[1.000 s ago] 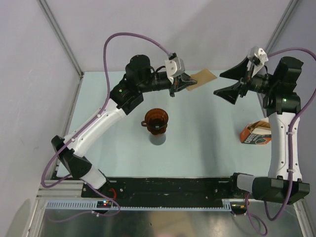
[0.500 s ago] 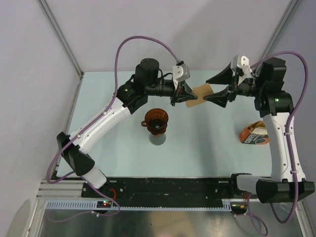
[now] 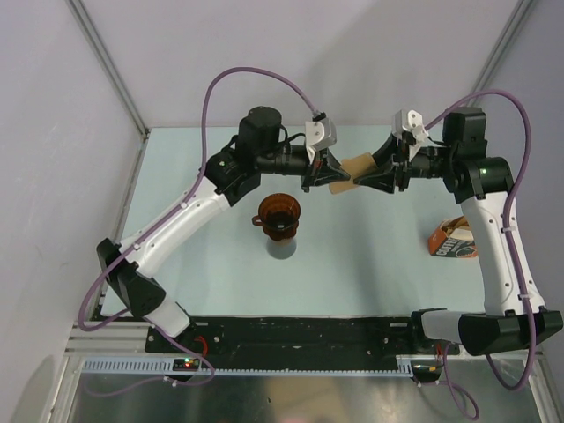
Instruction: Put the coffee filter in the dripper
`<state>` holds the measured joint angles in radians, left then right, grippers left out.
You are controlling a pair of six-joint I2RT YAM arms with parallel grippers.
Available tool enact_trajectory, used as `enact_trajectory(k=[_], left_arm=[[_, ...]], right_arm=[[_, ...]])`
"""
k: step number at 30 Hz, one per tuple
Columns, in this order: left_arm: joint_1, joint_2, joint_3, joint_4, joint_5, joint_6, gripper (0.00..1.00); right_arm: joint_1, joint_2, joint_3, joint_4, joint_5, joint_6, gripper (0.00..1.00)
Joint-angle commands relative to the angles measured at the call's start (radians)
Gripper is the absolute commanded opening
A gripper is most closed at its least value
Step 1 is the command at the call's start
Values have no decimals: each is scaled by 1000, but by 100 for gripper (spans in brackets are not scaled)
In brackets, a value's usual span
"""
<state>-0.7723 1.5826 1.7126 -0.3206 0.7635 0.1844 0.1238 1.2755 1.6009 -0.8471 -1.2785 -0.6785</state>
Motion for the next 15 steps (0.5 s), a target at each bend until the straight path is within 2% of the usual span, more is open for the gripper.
enact_trajectory(k=[1,2,3,4,5,6,8,10,15], left_arm=[[-3,-49,-8,9,23,32,0],[-3,-50,-7,10,23,34,0],[-4,-50,-8,10,20,34,6],[-5,-53,-10,9,16,33,16],[-3,-63,-14,3,6,38,33],[0,-75,-25,-5,-5,42,45],[19,-113,-53,-20,-17,47,57],[50,-157,-85,-33,-16,39,60],[87,-232,-112,-72,25,35,55]], right_arm=[[5,4,47,-76,8,-76,28],[5,4,48,-82,7,-83,14],[5,4,49,-84,5,-88,7],[5,2,49,-86,3,-94,3],[5,0,49,-97,4,-110,2],[4,-2,50,-111,7,-130,1],[-1,-5,54,-167,11,-192,0],[-3,-8,58,-250,15,-282,0],[28,-26,32,-413,60,-524,0]])
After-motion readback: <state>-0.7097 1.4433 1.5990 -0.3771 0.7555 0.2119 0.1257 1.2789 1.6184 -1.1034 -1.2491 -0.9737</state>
